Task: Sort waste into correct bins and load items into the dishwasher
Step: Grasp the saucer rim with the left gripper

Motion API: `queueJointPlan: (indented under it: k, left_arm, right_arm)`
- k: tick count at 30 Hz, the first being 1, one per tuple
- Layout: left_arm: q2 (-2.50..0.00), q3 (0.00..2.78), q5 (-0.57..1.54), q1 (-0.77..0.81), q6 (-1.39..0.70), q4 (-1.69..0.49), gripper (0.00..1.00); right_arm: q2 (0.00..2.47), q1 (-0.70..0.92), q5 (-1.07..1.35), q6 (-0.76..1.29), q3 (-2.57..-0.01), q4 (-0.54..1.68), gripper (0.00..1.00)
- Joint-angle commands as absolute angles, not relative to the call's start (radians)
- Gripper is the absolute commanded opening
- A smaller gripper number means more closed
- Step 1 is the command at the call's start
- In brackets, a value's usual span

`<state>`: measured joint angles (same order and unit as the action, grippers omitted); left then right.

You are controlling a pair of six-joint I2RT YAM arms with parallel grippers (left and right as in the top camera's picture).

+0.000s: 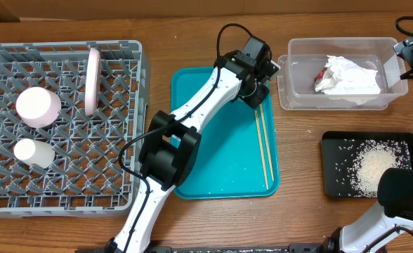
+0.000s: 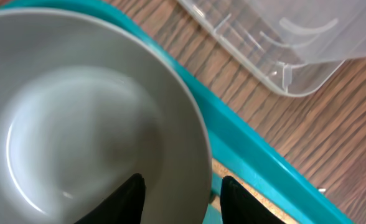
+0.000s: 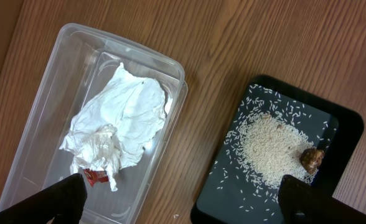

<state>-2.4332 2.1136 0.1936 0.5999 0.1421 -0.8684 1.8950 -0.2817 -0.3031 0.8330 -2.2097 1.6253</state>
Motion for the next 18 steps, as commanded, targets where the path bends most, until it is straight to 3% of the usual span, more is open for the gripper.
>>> queueJointPlan:
  k: [1, 7, 11, 18]
  left_arm:
    - [-2.45, 2.104, 0.181, 0.594, 0.161, -0.878, 0.39]
    - [-2.45, 2.104, 0.18, 0.594, 0.161, -0.887, 0.31]
    - [-2.45, 2.104, 0.181, 0.594, 0.157, -0.886, 0.04]
    - [-2.41, 2.152, 0.181, 0.59, 0.053, -0.887, 0.04]
  right_arm:
    - [1.879, -0.285, -0.313, 0.83, -2.218, 1.625, 1.0]
    - [1.879, -0.285, -0.313, 0.83, -2.218, 1.625, 1.0]
    - [1.879, -0.285, -0.313, 0.83, -2.218, 1.625, 1.0]
    - [1.879, -0.285, -0.313, 0.83, -2.218, 1.625, 1.0]
